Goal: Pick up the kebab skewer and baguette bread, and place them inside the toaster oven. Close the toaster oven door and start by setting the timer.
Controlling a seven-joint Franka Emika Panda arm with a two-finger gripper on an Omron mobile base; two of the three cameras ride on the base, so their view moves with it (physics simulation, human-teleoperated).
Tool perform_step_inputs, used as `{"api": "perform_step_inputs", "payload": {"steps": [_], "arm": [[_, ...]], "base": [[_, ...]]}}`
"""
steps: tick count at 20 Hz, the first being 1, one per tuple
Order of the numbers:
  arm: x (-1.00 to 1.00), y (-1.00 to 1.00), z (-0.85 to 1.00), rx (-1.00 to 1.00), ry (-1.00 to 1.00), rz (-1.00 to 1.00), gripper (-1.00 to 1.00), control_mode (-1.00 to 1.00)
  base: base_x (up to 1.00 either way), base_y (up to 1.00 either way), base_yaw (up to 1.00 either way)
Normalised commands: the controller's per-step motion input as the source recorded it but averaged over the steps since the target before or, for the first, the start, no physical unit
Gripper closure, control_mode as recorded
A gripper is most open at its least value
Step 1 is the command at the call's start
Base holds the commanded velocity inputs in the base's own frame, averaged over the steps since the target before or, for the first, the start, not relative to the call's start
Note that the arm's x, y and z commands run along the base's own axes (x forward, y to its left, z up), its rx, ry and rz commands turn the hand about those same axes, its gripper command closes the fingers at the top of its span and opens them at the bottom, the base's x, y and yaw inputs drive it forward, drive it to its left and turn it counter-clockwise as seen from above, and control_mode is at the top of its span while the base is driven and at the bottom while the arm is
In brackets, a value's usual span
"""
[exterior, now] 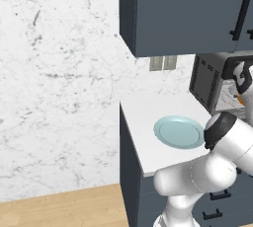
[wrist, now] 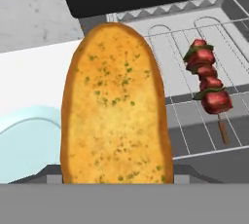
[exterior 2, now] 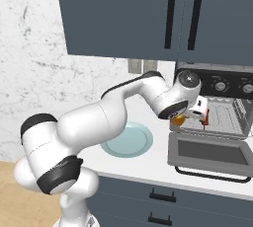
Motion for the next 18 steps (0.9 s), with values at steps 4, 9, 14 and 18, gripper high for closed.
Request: {"api": "perform_step_inputs", "payload": {"steps": [4, 9, 14, 18], "arm": [[-0.37, -0.83, -0.07, 0.0, -0.18, 0.0, 1.0, -1.0], [0.02, -0.64, -0.02, 0.0, -0.12, -0.02, 1.0, -1.0], [0.2, -0.65, 0.0, 0.0, 0.0, -0.04, 1.0, -1.0], [0.12, -0.65, -0.08, 0.0, 0.0, -0.04, 1.0, -1.0]], "base": [[0.0, 0.0, 0.0], [0.0, 0.0, 0.0], [0.0, 0.0, 0.0], [0.0, 0.0, 0.0]]}}
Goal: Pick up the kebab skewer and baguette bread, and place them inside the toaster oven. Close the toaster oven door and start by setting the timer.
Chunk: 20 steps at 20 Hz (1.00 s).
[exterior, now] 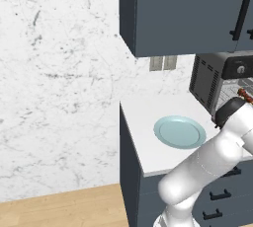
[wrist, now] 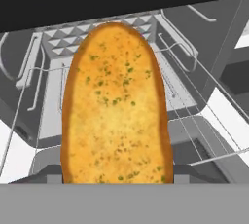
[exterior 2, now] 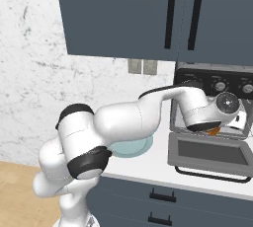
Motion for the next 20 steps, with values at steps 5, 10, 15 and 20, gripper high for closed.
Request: {"api": "perform_step_inputs", "payload": {"steps": [5, 10, 15, 20], "arm": [[0.01, -0.38, -0.08, 0.0, 0.0, -0.02, 1.0, -1.0], [0.1, -0.02, -0.01, 0.0, 0.0, -0.01, 1.0, -1.0], [0.06, 0.0, -0.06, 0.0, 0.0, -0.04, 1.0, -1.0], [0.0, 0.0, -0.18, 0.0, 0.0, -0.04, 1.0, -1.0]], "base": [[0.0, 0.0, 0.0], [0.0, 0.0, 0.0], [0.0, 0.0, 0.0], [0.0, 0.0, 0.0]]}}
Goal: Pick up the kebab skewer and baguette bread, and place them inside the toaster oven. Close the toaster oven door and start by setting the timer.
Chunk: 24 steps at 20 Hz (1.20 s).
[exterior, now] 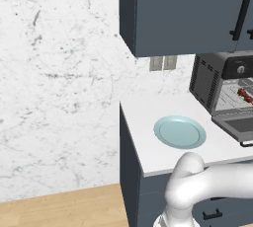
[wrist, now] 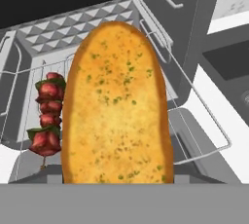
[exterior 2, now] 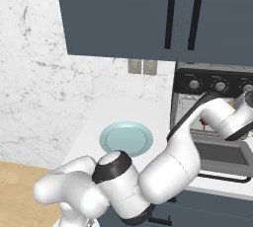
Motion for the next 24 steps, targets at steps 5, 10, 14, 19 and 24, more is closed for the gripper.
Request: {"api": "perform_step_inputs", "payload": {"steps": [5, 10, 14, 19, 24], "arm": [[0.07, 0.0, -0.06, 0.0, 0.0, -0.03, 1.0, -1.0], [0.17, 0.0, -0.01, 0.0, 0.0, -0.03, 1.0, -1.0], [0.15, 0.0, -0.08, 0.0, 0.0, -0.03, 1.0, -1.0], [0.1, -0.05, -0.08, 0.0, 0.0, -0.01, 1.0, -1.0], [0.15, 0.0, -0.11, 0.0, 0.0, -0.01, 1.0, -1.0]], "base": [[0.0, 0.0, 0.0], [0.0, 0.0, 0.0], [0.0, 0.0, 0.0], [0.0, 0.0, 0.0], [0.0, 0.0, 0.0]]}}
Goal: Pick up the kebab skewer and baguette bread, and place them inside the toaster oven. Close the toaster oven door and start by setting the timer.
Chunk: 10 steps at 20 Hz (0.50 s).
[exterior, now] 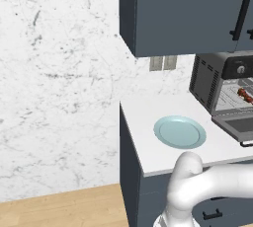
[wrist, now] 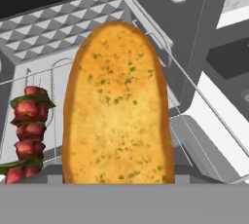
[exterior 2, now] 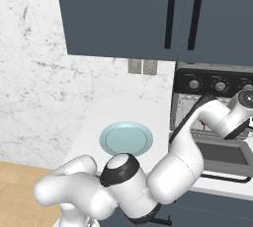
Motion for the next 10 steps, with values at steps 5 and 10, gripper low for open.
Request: {"api": "perform_step_inputs", "payload": {"steps": [5, 10], "arm": [[0.13, 0.0, -0.16, 0.0, 0.0, 0.0, 1.0, -1.0], [0.12, -0.08, -0.12, 0.01, 0.01, 0.0, 1.0, -1.0]], "base": [[0.0, 0.0, 0.0], [0.0, 0.0, 0.0]]}}
